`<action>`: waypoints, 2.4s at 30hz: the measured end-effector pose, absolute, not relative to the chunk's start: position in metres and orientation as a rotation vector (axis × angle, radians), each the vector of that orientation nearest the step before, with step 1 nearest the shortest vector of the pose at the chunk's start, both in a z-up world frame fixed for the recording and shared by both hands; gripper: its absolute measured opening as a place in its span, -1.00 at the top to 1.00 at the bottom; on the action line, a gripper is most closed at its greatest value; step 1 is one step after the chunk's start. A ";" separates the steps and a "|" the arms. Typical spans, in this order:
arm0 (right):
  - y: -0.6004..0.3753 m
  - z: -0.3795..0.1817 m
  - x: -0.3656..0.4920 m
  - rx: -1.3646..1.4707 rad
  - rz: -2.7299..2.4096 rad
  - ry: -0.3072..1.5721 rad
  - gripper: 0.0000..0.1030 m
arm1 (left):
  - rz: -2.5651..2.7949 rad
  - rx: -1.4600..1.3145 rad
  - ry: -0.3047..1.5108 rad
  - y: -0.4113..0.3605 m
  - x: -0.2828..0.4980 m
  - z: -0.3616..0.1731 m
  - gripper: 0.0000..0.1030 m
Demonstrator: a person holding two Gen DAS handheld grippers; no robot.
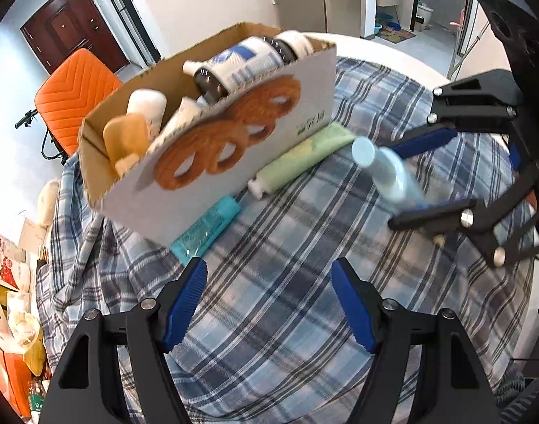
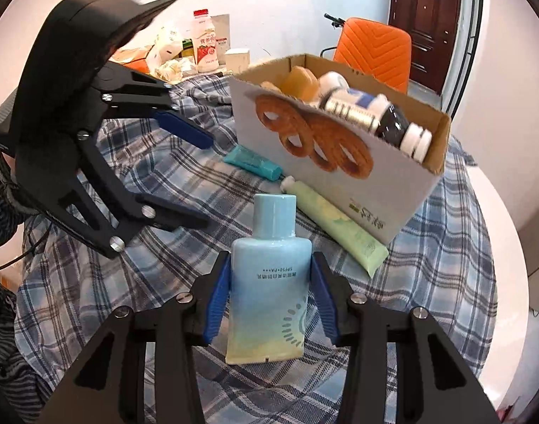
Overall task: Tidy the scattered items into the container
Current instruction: 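Lift the light blue tube with the right gripper toward the box, then lower the light blue tube into the box and open the right gripper, then move the right gripper over the pale green tube on the cloth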
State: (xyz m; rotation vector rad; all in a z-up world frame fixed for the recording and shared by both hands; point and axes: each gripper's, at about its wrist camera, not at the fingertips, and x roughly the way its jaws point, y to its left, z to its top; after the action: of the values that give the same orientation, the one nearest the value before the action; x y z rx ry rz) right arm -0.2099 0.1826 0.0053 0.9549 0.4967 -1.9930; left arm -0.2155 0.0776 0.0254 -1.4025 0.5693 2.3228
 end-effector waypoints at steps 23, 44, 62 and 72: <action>0.128 0.105 -0.261 0.814 -2.021 0.499 0.26 | 2.476 -1.354 0.497 0.046 -0.264 0.125 -0.46; 0.113 0.105 -0.363 0.871 -2.122 0.465 0.26 | 2.537 -1.422 0.474 0.036 -0.366 0.116 -0.46; 0.150 0.114 -0.326 0.856 -2.160 0.427 -0.10 | 2.532 -1.443 0.457 0.024 -0.334 0.110 -0.46; 0.181 0.076 -0.262 0.907 -2.099 0.386 -0.10 | 2.450 -1.435 0.430 0.045 -0.277 0.079 -0.46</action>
State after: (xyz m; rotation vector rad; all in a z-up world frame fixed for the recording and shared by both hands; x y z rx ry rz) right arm -0.2616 0.1808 0.0757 0.9068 0.3859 -2.0990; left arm -0.2770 0.0450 0.0790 -1.4355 0.4302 2.4500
